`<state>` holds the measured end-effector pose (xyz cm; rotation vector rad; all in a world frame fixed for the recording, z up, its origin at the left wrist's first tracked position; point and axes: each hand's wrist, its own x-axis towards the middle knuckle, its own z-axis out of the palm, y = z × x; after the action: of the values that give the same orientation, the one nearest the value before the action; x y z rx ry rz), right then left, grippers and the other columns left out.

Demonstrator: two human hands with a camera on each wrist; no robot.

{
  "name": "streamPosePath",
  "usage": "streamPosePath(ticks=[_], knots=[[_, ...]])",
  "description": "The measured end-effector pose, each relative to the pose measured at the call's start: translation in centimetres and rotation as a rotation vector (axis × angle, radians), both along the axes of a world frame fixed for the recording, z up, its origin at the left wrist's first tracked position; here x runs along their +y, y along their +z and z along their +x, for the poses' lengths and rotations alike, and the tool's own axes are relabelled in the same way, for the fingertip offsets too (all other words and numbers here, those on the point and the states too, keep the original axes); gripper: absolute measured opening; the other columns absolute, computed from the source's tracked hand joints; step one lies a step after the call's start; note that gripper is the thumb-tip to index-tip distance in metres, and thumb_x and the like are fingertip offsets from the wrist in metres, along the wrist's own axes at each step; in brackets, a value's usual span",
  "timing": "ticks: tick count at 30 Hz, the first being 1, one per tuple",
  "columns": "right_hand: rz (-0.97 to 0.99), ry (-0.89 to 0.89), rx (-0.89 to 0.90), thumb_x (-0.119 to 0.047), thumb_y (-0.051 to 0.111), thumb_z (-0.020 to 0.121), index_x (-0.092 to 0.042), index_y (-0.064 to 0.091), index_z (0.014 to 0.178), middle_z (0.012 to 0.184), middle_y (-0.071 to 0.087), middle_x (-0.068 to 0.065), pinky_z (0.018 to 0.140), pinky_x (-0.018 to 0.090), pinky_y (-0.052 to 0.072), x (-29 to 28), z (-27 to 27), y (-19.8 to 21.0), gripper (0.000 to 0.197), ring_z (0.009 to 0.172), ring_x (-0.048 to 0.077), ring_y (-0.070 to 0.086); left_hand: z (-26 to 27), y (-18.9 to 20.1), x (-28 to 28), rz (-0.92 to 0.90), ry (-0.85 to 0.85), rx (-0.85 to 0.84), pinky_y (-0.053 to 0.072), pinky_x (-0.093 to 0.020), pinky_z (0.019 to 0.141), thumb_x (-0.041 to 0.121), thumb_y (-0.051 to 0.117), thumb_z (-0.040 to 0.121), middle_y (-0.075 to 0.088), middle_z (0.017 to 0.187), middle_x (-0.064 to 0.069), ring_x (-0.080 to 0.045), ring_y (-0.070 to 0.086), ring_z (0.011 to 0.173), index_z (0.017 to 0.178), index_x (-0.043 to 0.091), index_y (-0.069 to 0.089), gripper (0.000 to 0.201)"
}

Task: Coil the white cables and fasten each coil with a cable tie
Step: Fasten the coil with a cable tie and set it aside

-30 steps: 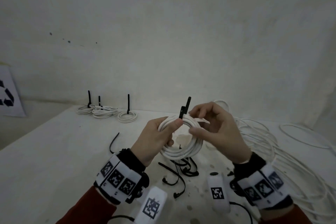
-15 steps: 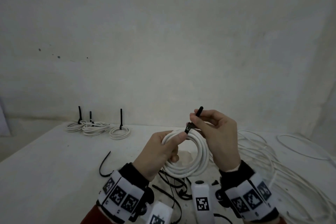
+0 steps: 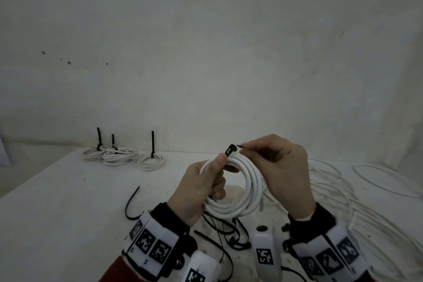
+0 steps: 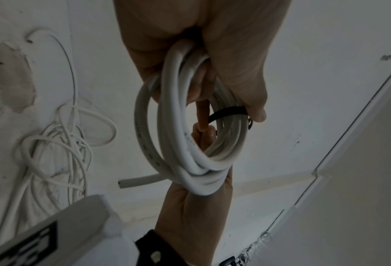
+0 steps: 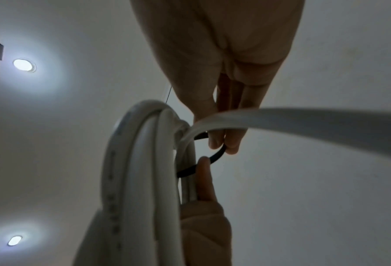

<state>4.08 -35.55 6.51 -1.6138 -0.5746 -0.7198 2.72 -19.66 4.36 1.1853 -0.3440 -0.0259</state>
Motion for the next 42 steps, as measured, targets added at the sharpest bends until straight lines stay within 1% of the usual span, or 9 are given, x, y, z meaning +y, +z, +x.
streamPosePath(ticks=[10, 13, 20, 27, 32, 34, 36, 39, 42], knots=[[-0.053, 0.012, -0.096, -0.002, 0.077, 0.077, -0.015, 0.077, 0.083, 0.079, 0.072, -0.002, 0.066, 0.047, 0.057, 0.1, -0.5, 0.2, 0.015, 0.073, 0.021, 0.07, -0.4, 0.3, 0.0, 0.011, 0.013, -0.009, 0.031, -0.019, 0.042, 0.045, 0.056, 0.078, 0.021, 0.052, 0.006, -0.008, 0.023, 0.044, 0.069, 0.01, 0.072, 0.04], [-0.07, 0.012, -0.124, -0.002, 0.076, 0.077, -0.016, 0.076, 0.083, 0.079, 0.072, -0.003, 0.065, 0.045, 0.057, 0.1, -0.6, 0.3, 0.015, 0.073, 0.019, 0.07, -0.4, 0.2, -0.1, 0.014, 0.01, -0.001, 0.031, -0.019, 0.042, 0.043, 0.057, 0.079, 0.021, 0.053, 0.005, -0.009, 0.022, 0.045, 0.072, 0.008, 0.072, 0.039], [-0.1, 0.002, -0.127, -0.002, 0.077, 0.077, -0.02, 0.075, 0.082, 0.079, 0.07, -0.004, 0.065, 0.044, 0.057, -0.1, -0.4, 0.4, 0.019, 0.073, 0.019, 0.069, -0.7, 0.5, -0.2, -0.021, -0.003, 0.017, 0.03, -0.018, 0.041, 0.043, 0.056, 0.079, 0.02, 0.052, 0.006, -0.007, 0.022, 0.044, 0.068, 0.012, 0.073, 0.038], [-0.114, -0.005, -0.17, -0.005, 0.076, 0.077, -0.019, 0.075, 0.085, 0.08, 0.071, -0.003, 0.066, 0.037, 0.058, 0.1, -0.7, 0.4, 0.016, 0.074, 0.017, 0.07, -0.8, 0.7, -0.1, 0.003, -0.004, 0.021, 0.031, -0.019, 0.042, 0.05, 0.06, 0.072, 0.02, 0.052, 0.005, -0.008, 0.023, 0.044, 0.067, 0.01, 0.071, 0.042], [-0.12, 0.012, -0.193, -0.003, 0.077, 0.076, -0.017, 0.075, 0.086, 0.081, 0.07, -0.004, 0.067, 0.026, 0.056, 0.3, -0.6, 0.3, 0.018, 0.075, 0.015, 0.069, -0.8, 1.1, 0.2, 0.041, -0.037, 0.093, 0.03, -0.018, 0.039, 0.055, 0.063, 0.073, 0.012, 0.062, -0.002, -0.009, 0.019, 0.045, 0.062, 0.013, 0.071, 0.044], [-0.133, 0.011, -0.199, -0.002, 0.077, 0.076, -0.016, 0.075, 0.087, 0.08, 0.07, -0.004, 0.067, 0.024, 0.055, 0.3, -0.6, 0.2, 0.018, 0.074, 0.015, 0.068, -0.8, 1.2, 0.4, 0.053, -0.068, 0.118, 0.029, -0.018, 0.038, 0.051, 0.06, 0.073, 0.012, 0.06, 0.0, -0.009, 0.018, 0.044, 0.059, 0.015, 0.069, 0.04], [-0.147, 0.003, -0.205, -0.002, 0.077, 0.076, -0.016, 0.075, 0.088, 0.08, 0.068, -0.003, 0.067, 0.026, 0.056, 0.3, -0.6, 0.1, 0.018, 0.073, 0.015, 0.068, -0.7, 1.2, 0.7, 0.035, -0.129, 0.144, 0.027, -0.018, 0.037, 0.047, 0.063, 0.071, 0.015, 0.055, 0.004, -0.007, 0.016, 0.042, 0.057, 0.016, 0.067, 0.034], [-0.182, -0.015, -0.253, -0.003, 0.077, 0.077, -0.019, 0.074, 0.09, 0.076, 0.065, -0.003, 0.066, 0.027, 0.055, 0.3, -0.5, 0.1, 0.021, 0.071, 0.013, 0.065, -0.6, 1.4, 1.1, 0.01, -0.216, 0.172, 0.025, -0.017, 0.037, 0.048, 0.066, 0.064, 0.017, 0.048, 0.007, -0.006, 0.015, 0.039, 0.057, 0.018, 0.065, 0.031], [-0.231, -0.044, -0.328, -0.006, 0.076, 0.077, -0.023, 0.072, 0.09, 0.074, 0.062, -0.006, 0.064, 0.016, 0.046, 0.5, -0.7, 0.1, 0.021, 0.07, 0.005, 0.06, -0.6, 1.4, 1.2, 0.037, -0.228, 0.184, 0.02, -0.018, 0.038, 0.047, 0.066, 0.062, 0.016, 0.048, 0.008, -0.007, 0.014, 0.039, 0.054, 0.02, 0.064, 0.028]])
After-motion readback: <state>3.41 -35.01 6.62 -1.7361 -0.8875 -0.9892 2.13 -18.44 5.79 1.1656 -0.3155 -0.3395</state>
